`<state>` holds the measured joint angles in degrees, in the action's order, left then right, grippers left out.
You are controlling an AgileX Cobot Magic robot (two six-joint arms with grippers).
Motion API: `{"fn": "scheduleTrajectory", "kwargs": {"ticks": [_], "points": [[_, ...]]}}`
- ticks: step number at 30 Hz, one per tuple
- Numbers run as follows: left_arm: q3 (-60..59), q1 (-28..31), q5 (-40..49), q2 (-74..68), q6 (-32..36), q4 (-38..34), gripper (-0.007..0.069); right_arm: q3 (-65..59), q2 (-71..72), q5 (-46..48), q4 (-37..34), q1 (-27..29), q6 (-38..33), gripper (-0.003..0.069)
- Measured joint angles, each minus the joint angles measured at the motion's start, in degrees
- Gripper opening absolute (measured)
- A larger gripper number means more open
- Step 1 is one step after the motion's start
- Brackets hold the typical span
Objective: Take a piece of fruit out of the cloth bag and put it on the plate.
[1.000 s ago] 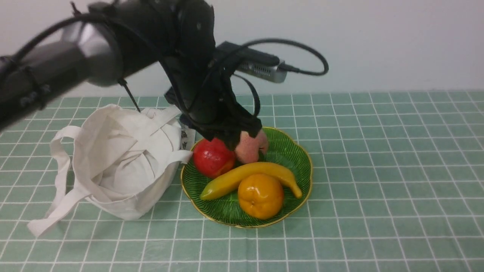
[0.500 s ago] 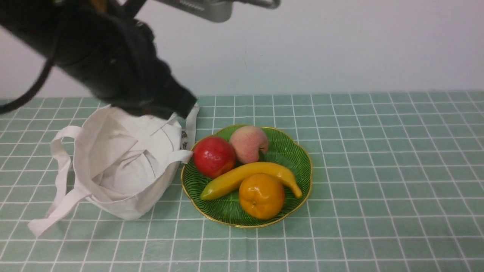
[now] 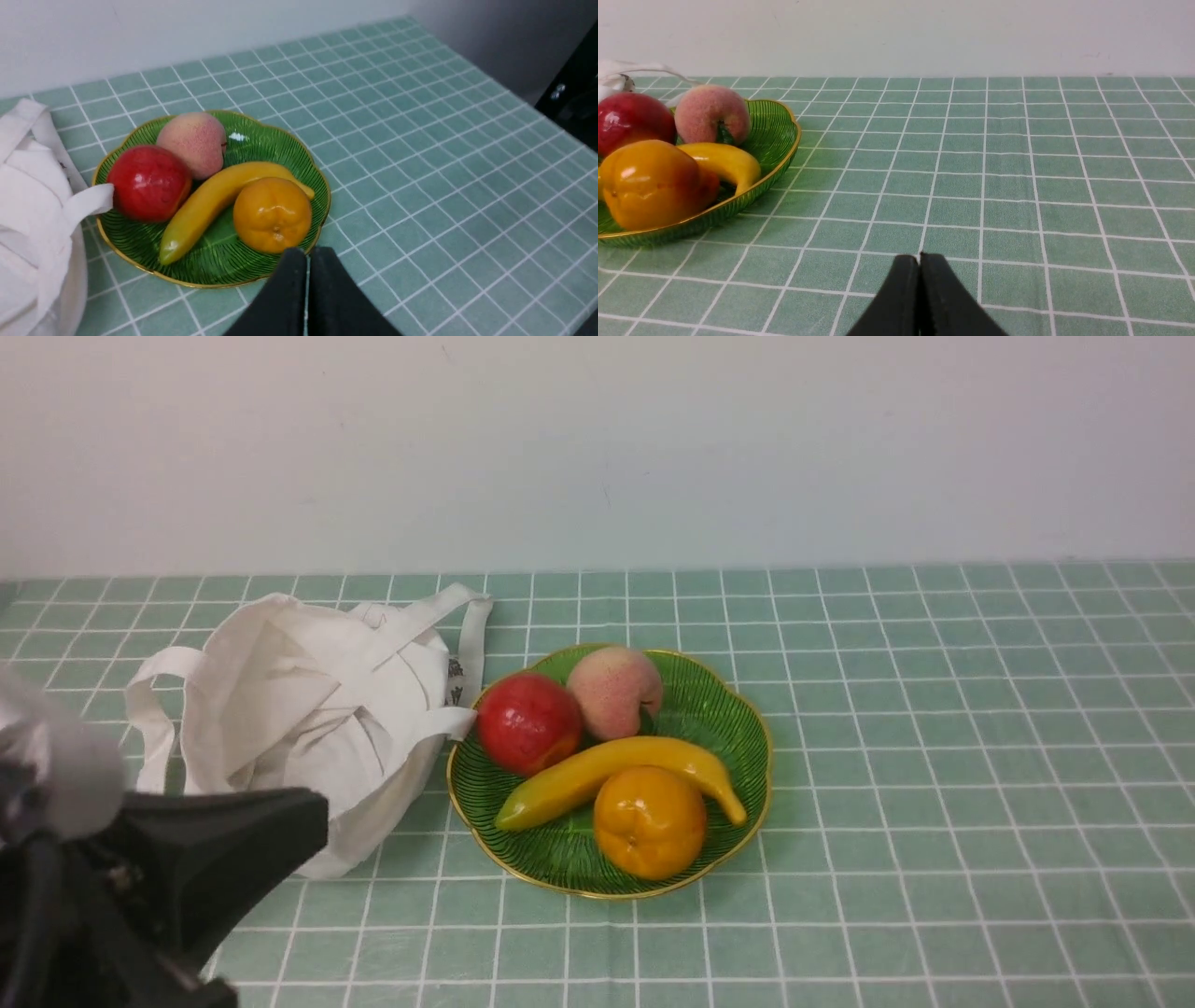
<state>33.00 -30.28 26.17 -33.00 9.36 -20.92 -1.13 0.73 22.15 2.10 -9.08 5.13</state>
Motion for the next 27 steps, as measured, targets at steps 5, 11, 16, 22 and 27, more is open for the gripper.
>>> {"fn": "scheduleTrajectory", "kwargs": {"ticks": [5, 11, 16, 22, 27], "points": [[-6.25, 0.0, 0.02, 7.18, 0.06, -0.63, -0.0008, 0.0, 0.0, 0.0, 0.0, 0.0, 0.0, -0.0015], [-8.19, 0.0, 4.97, 9.12, 0.25, -0.63, -0.0008, 0.0, 0.0, 0.0, 0.0, 0.0, 0.0, -0.0015], [-8.57, 0.0, 6.66, 9.12, 0.39, 0.67, -0.0008, 0.0, 0.0, 0.0, 0.0, 0.0, 0.0, -0.0015], [-13.54, 0.07, 2.66, 11.51, -2.9, 10.55, -0.0008, 0.0, 0.0, 0.0, 0.0, 0.0, 0.0, -0.0015], [-19.59, 5.03, 0.62, 19.09, -11.57, 19.91, -0.0008, 0.0, 0.0, 0.0, 0.0, 0.0, 0.0, -0.0015]]}}
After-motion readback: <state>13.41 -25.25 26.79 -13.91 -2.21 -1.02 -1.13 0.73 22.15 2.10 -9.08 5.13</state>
